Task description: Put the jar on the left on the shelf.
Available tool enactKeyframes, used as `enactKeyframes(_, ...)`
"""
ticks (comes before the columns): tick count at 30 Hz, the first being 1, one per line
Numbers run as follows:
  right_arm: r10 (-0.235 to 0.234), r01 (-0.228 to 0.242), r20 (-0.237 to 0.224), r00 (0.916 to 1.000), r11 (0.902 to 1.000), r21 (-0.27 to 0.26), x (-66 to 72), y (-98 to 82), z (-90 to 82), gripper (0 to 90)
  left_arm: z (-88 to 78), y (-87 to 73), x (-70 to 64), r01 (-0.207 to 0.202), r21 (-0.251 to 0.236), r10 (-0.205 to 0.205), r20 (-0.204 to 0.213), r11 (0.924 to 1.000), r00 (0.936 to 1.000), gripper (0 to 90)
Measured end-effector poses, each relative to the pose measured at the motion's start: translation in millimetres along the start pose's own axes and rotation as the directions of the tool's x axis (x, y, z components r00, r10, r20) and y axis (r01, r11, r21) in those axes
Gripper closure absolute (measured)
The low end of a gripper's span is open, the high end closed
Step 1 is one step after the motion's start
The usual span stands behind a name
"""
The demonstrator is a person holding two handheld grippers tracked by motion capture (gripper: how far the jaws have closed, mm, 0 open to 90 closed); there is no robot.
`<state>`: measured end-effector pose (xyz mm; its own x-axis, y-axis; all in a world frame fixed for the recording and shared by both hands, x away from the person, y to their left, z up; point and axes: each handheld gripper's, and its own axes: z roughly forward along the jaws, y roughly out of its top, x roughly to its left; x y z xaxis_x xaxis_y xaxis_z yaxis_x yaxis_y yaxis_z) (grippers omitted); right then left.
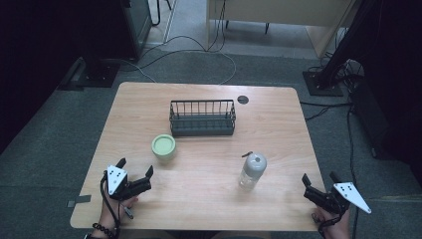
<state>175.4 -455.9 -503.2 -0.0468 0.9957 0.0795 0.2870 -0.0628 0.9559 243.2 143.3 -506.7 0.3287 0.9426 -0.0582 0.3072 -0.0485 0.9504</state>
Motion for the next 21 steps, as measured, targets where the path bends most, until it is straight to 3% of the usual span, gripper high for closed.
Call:
enactKeyframes(12, 0.001, -0.001, -0.002, 1.0, 1.0, 0.0, -0.1, 0.0, -0.1, 0.1, 15.4, 3.4, -15.5, -0.032, 0.007, 0.032, 0.038, 0.9995, 0.9988, 0.0)
enactKeyframes(21, 0.002, -0.002, -0.005, 1.0, 1.0, 0.001, -0.1, 0.0, 0.0, 0.1, 26.1, 6.3, -22.8, -0.031, 0.015, 0.03, 0.04, 0.9994, 0.9987, 0.0)
